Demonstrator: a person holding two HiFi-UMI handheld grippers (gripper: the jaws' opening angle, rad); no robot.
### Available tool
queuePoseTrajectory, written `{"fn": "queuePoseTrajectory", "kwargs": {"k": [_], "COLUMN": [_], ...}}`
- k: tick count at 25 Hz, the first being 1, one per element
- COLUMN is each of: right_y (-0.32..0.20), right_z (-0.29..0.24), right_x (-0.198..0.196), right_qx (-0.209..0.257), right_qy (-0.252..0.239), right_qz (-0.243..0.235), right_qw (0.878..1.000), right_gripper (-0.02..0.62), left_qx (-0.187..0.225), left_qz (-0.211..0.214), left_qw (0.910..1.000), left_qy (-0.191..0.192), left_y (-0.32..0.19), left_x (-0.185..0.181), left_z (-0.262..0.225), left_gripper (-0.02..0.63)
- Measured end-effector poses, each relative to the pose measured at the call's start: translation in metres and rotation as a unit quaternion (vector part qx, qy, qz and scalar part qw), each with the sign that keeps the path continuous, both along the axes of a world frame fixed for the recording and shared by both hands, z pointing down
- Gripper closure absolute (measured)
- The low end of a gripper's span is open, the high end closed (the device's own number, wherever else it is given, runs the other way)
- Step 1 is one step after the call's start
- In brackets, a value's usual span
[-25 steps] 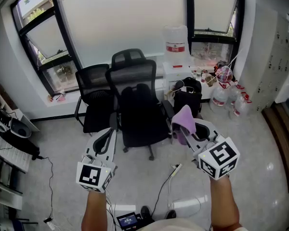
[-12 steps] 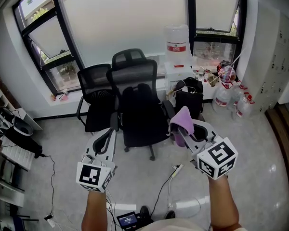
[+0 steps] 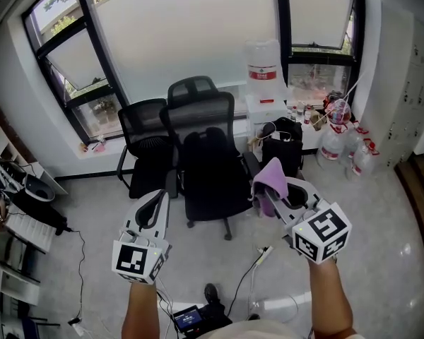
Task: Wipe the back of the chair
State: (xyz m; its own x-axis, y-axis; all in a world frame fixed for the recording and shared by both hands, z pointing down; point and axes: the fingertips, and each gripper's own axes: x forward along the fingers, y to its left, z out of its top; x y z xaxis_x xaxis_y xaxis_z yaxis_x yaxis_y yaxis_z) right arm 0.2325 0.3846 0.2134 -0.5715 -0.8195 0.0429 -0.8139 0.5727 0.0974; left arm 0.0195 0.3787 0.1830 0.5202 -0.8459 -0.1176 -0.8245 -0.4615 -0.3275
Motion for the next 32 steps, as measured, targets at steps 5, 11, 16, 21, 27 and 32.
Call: {"fn": "queuePoseTrajectory", "kwargs": {"k": [5, 11, 16, 21, 27, 32], "right_y": [-0.030, -0.095, -0.160, -0.219, -0.275, -0.312], "right_z": [0.002, 0.002, 0.011, 0.015, 0.019, 0.017], "right_x": [-0.005, -0.022, -0.052, -0.074, -0.097, -0.123], "right_qx": [0.003, 0.009, -0.006, -0.015, -0.023, -0.025], "right_qy": [0.007, 0.007, 0.012, 0.013, 0.019, 0.028], "right_qz": [0.013, 0.041, 0.058, 0.078, 0.103, 0.118], "right_qw": [1.000, 0.999, 0.998, 0.997, 0.994, 0.992], "right_gripper": [0.538, 0.538, 0.538, 0.538, 0.538, 0.538], "left_qx": [0.003, 0.003, -0.008, -0.012, -0.018, -0.022], "left_qz": [0.009, 0.032, 0.051, 0.071, 0.093, 0.101], "left_qw": [0.9999, 0.9994, 0.9985, 0.9972, 0.9951, 0.9939], "left_qy": [0.010, 0.016, 0.020, 0.020, 0.026, 0.038], "left_y": [-0.037, -0.113, -0.192, -0.263, -0.326, -0.364], "left_x": [-0.010, -0.030, -0.059, -0.077, -0.104, -0.135], "left_z": [0.006, 0.012, 0.018, 0.015, 0.023, 0.024], "left_gripper": [0.600, 0.600, 0.600, 0.600, 0.600, 0.600]}}
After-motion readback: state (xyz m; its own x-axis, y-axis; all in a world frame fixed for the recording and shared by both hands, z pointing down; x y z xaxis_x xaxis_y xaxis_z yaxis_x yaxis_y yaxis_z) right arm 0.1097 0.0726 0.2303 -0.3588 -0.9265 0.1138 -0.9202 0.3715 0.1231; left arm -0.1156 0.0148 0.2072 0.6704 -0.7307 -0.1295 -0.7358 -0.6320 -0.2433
